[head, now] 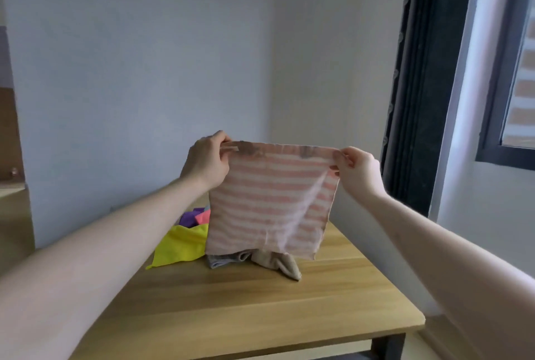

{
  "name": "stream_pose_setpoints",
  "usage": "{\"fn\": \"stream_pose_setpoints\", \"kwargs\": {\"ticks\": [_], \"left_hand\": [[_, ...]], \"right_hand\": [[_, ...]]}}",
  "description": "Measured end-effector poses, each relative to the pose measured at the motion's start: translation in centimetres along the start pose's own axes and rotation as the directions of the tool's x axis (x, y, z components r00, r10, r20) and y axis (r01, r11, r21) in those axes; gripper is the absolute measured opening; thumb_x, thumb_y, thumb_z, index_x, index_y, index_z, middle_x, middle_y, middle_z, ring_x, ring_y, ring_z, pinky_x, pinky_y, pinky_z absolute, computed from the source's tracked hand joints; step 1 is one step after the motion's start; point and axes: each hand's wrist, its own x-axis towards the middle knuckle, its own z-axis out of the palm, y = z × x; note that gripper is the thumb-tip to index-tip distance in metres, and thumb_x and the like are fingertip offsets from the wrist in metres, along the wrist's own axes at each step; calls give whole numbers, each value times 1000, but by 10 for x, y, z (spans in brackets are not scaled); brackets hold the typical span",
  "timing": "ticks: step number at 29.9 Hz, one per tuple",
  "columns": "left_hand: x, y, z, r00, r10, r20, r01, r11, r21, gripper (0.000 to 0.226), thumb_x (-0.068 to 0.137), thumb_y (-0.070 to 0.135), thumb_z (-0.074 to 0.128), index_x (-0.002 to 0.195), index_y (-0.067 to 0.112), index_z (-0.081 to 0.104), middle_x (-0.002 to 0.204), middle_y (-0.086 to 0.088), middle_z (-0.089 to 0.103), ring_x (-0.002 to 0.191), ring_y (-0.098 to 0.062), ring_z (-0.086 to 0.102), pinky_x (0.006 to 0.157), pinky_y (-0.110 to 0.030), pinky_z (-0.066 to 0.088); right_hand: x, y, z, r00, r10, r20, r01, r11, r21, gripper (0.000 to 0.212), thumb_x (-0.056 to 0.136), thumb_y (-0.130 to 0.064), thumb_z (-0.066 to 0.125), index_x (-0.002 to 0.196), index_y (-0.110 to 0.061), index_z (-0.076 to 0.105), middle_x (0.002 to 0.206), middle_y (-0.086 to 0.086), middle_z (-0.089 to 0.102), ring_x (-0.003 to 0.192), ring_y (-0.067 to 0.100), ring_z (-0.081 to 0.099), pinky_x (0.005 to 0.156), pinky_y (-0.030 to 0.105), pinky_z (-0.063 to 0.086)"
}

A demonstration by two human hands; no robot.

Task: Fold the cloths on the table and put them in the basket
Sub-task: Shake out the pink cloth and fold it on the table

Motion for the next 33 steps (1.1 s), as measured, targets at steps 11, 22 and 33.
{"fn": "stream_pose_setpoints", "kwargs": {"ticks": [11, 22, 33], "left_hand": [[26, 64, -71, 999, -21, -46, 20, 1000, -19, 13, 93, 27, 63, 81, 22, 63, 72, 1, 65, 73, -28, 60, 64, -32, 47], [43, 55, -56, 969, -185, 166, 151, 968, 200, 38, 90, 44, 66, 59, 24, 57, 65, 6, 57, 69, -23, 55, 57, -27, 38], [107, 56, -26, 967, -254, -27, 256, 959, 125, 18, 90, 23, 61, 72, 20, 60, 85, -7, 69, 80, -34, 63, 63, -29, 41]], "right_hand": [[9, -71, -68, 986, -102, -133, 89, 991, -99, 26, 100, -34, 52, 87, -23, 72, 66, -2, 71, 60, 15, 68, 67, 38, 60], [26, -49, -57, 1000, 16, -14, -18, 986, -165, 27, 98, -30, 57, 75, -22, 70, 54, 4, 69, 51, 17, 70, 69, 36, 62], [104, -35, -25, 993, -77, -90, 59, 979, -195, 25, 102, -21, 53, 91, -9, 73, 83, 10, 69, 74, 31, 61, 64, 31, 47]]}}
